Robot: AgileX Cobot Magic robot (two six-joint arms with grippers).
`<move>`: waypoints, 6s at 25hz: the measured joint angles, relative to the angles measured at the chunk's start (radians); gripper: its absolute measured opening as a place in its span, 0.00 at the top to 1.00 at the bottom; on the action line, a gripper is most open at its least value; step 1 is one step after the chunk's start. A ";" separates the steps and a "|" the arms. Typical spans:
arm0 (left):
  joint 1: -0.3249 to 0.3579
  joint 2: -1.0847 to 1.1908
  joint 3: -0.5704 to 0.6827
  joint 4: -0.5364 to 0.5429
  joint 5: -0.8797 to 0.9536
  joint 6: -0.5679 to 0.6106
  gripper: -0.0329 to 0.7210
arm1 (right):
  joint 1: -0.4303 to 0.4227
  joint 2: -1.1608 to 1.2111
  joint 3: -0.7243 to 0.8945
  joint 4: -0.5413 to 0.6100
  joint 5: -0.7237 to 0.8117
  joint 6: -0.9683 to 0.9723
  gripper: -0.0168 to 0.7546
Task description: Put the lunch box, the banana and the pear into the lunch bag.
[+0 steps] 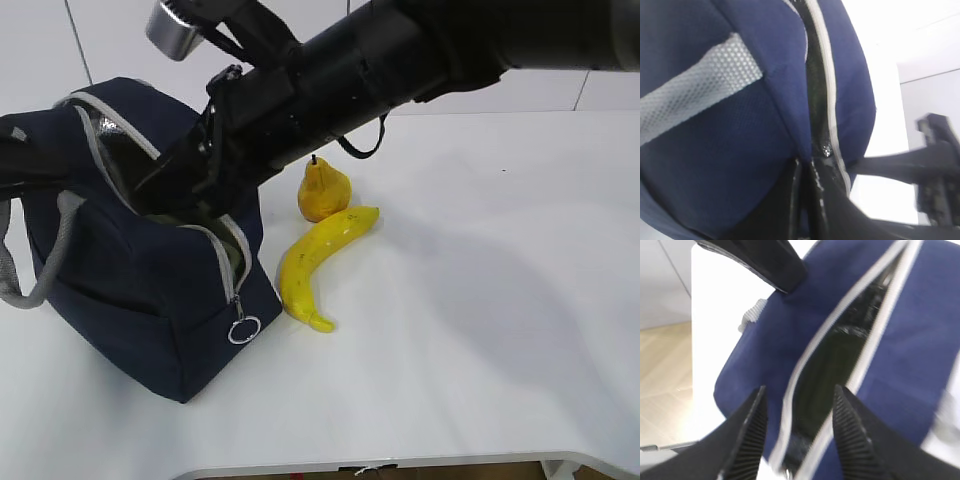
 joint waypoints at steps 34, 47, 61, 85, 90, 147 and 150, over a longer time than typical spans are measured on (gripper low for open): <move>0.000 0.000 0.000 0.000 -0.027 0.000 0.98 | 0.000 -0.262 0.000 -0.894 0.131 1.609 0.50; 0.000 0.000 0.000 0.000 -0.027 0.005 0.98 | 0.000 -0.195 0.000 -1.115 0.052 2.052 0.50; 0.000 0.000 0.000 0.000 -0.034 0.008 0.98 | 0.000 -0.119 0.000 -1.450 0.026 2.550 0.19; 0.000 0.000 0.000 0.000 -0.035 0.008 0.98 | 0.000 0.102 0.000 -1.322 -0.127 2.616 0.21; 0.000 0.000 0.000 0.000 -0.035 0.008 0.98 | 0.000 0.127 0.000 -1.307 -0.181 2.616 0.21; 0.000 0.000 0.000 0.000 -0.037 0.008 0.98 | 0.000 0.274 0.000 -1.301 -0.330 2.613 0.22; 0.000 0.000 0.000 0.000 -0.037 0.008 0.98 | 0.000 0.279 0.000 -1.308 -0.330 2.613 0.22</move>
